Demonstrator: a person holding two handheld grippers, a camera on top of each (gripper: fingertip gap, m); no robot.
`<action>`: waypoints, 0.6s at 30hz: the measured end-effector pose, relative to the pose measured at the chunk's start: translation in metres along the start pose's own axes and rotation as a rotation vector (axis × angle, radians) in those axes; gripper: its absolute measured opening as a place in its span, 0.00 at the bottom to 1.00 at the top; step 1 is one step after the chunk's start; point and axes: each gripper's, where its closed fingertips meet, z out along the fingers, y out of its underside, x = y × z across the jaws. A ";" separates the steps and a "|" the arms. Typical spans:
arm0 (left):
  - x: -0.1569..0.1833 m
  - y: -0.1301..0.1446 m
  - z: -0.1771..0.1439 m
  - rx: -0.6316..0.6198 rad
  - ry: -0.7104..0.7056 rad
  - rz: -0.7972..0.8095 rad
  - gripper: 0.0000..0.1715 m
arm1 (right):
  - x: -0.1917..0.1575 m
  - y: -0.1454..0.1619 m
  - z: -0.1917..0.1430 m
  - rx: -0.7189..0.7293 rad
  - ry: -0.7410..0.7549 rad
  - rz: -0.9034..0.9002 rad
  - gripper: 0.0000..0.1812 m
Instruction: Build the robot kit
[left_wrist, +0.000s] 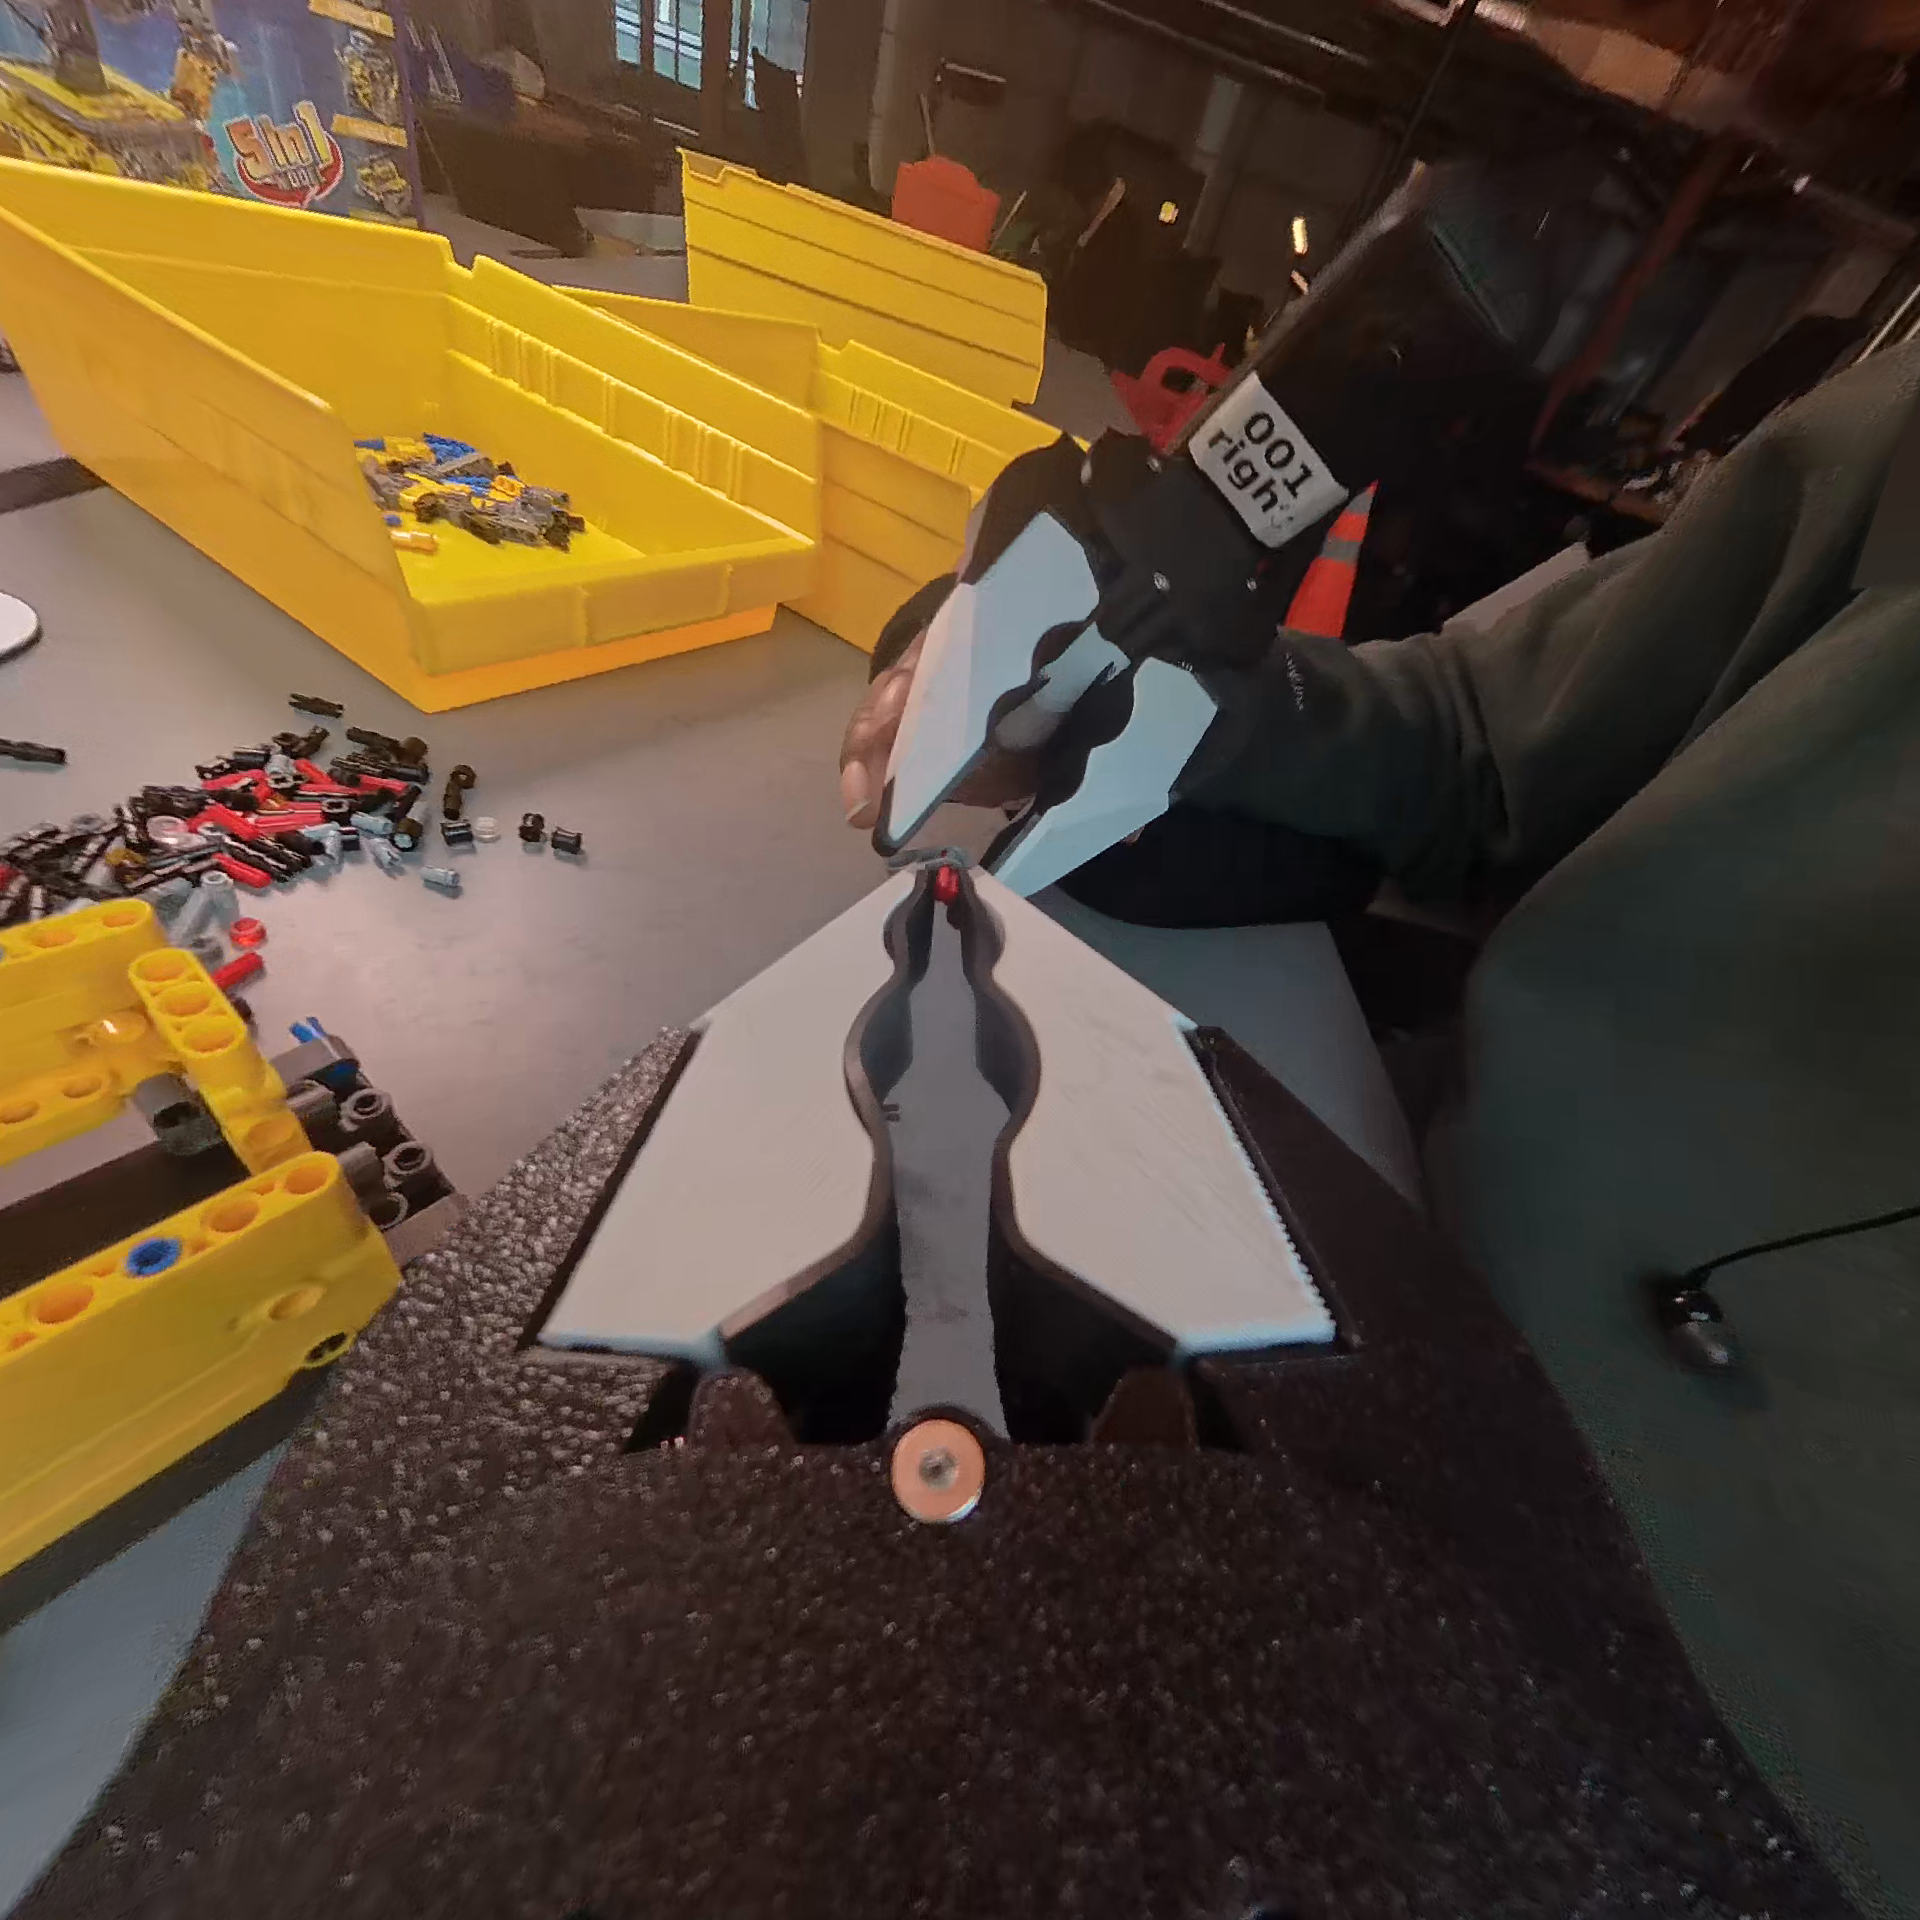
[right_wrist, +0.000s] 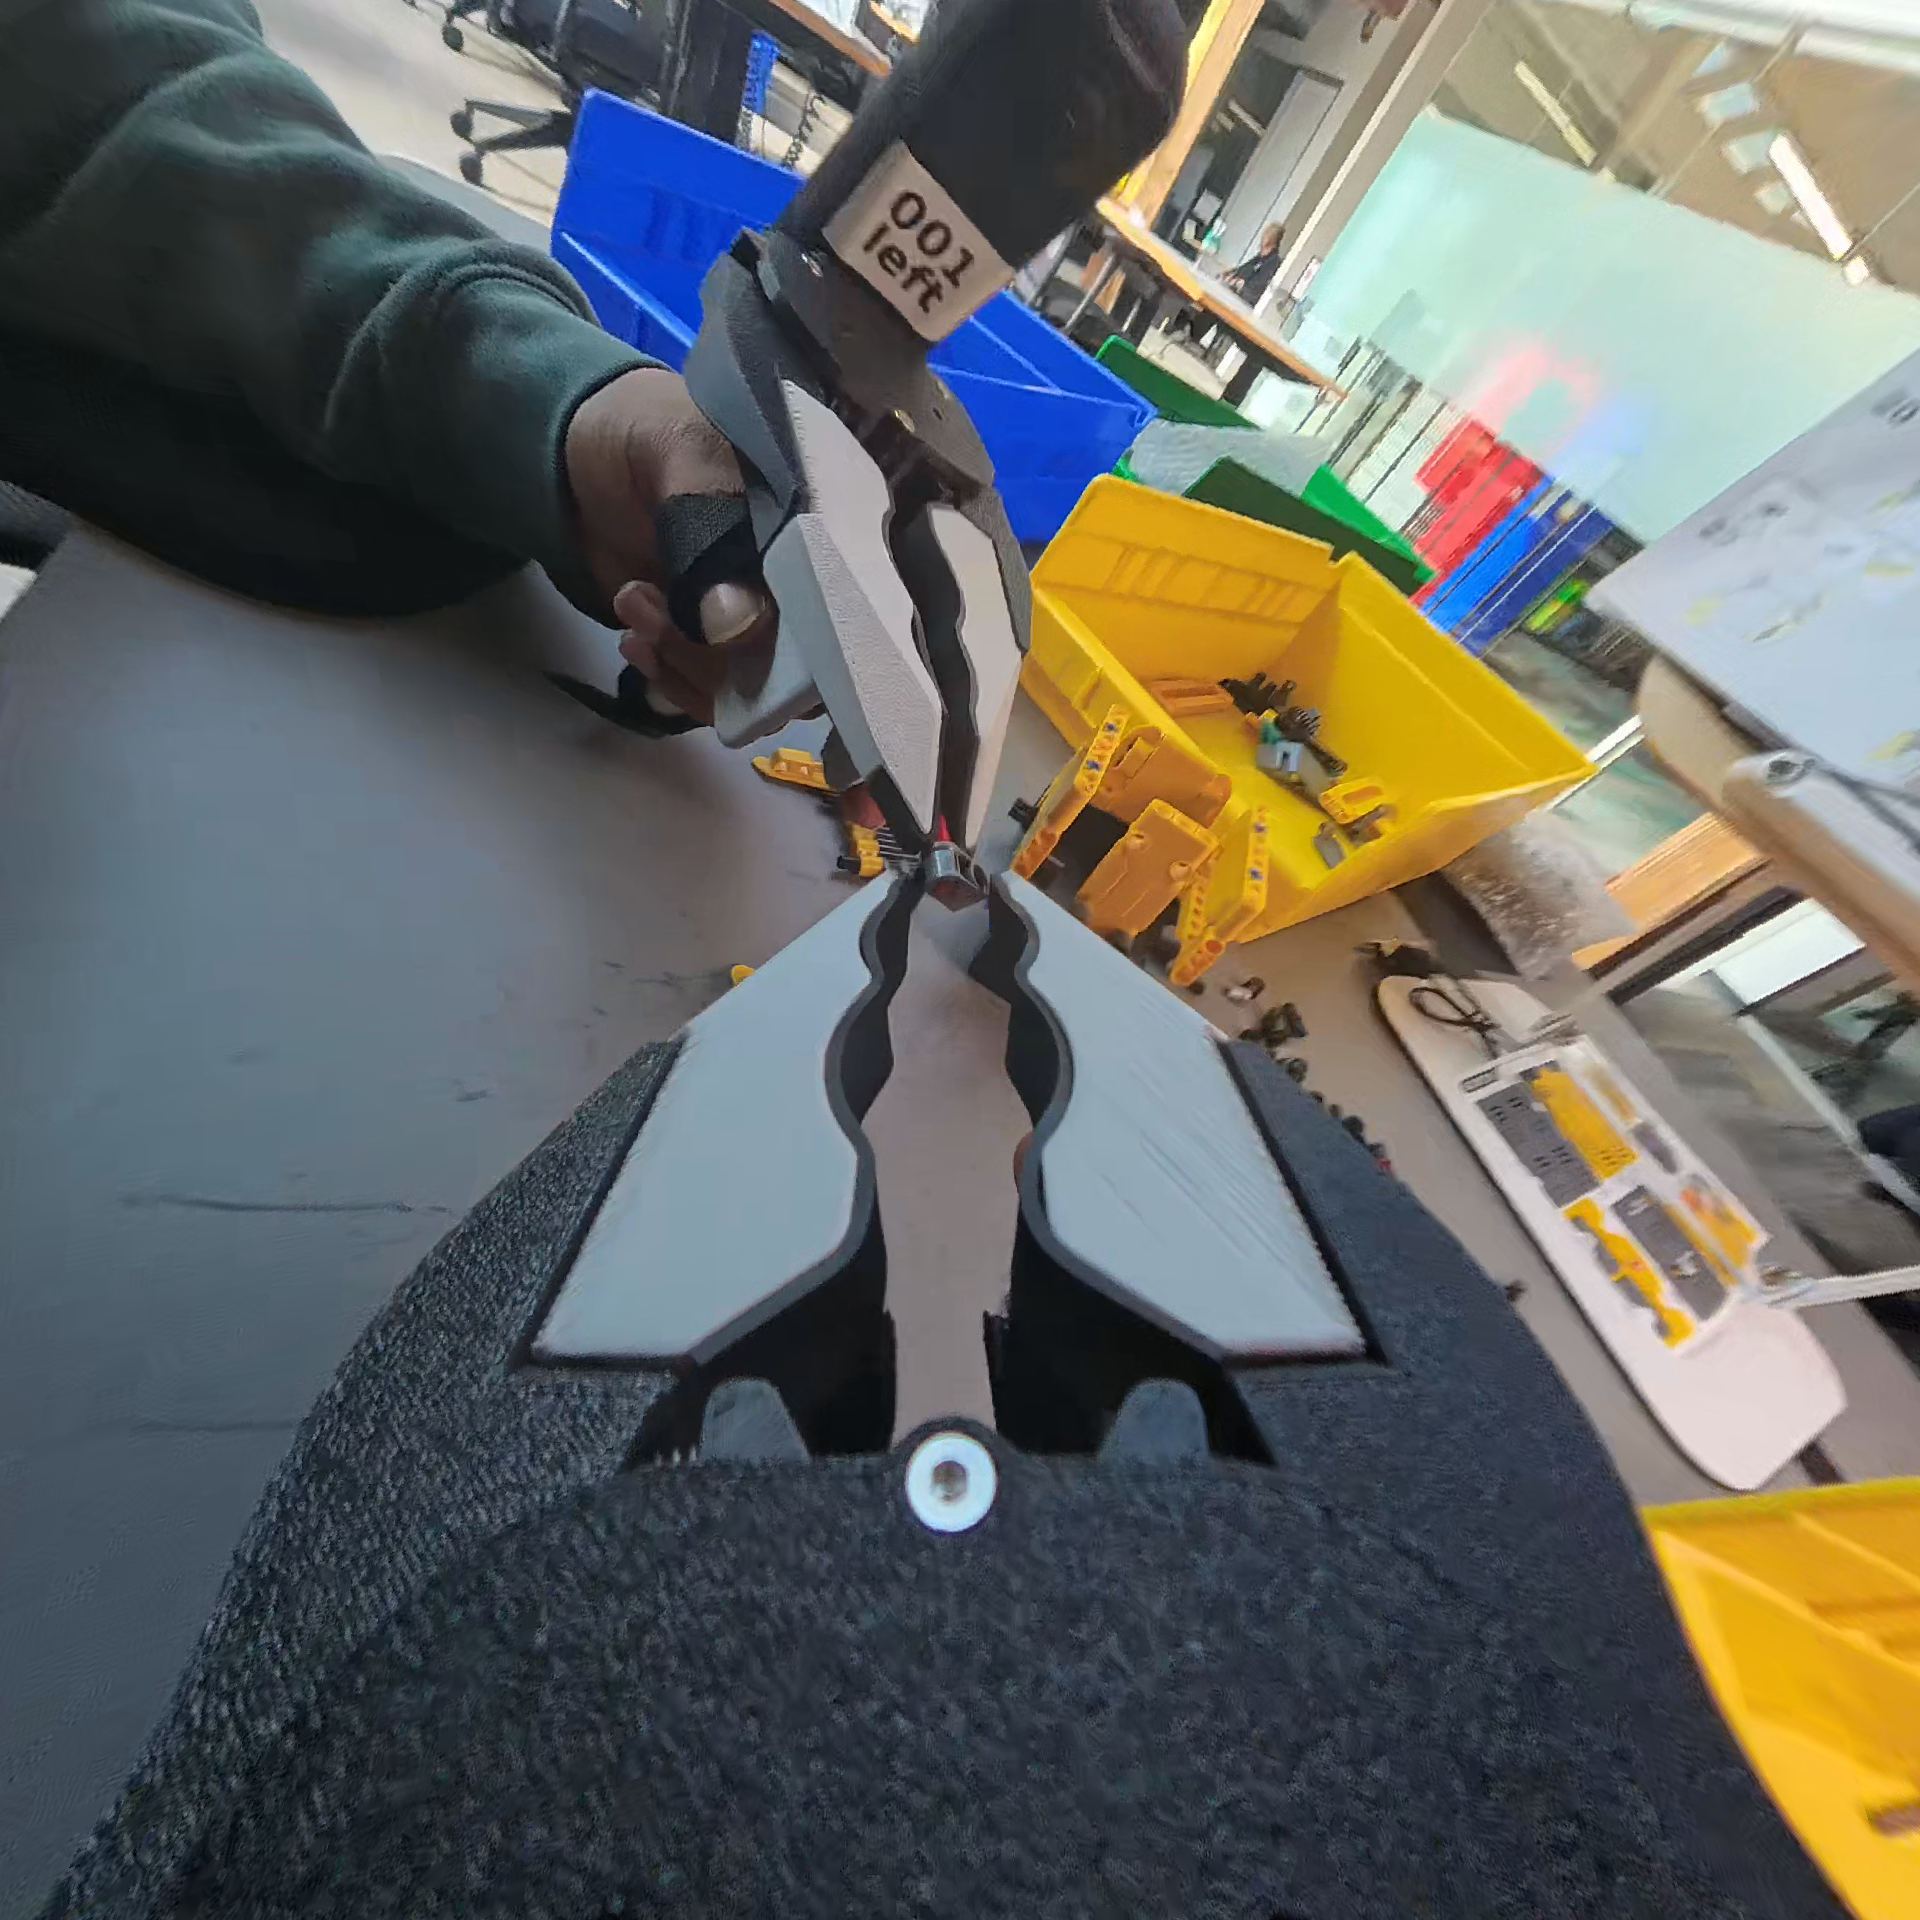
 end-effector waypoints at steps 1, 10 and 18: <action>0.000 0.002 0.001 -0.015 -0.022 0.055 0.02 | -0.002 0.003 0.001 -0.011 -0.032 0.063 0.10; 0.014 0.005 0.002 -0.061 -0.084 0.459 0.02 | -0.015 -0.004 -0.004 0.061 -0.237 0.365 0.10; 0.019 0.010 0.002 -0.081 -0.055 0.472 0.02 | -0.020 -0.004 -0.007 0.070 -0.261 0.302 0.07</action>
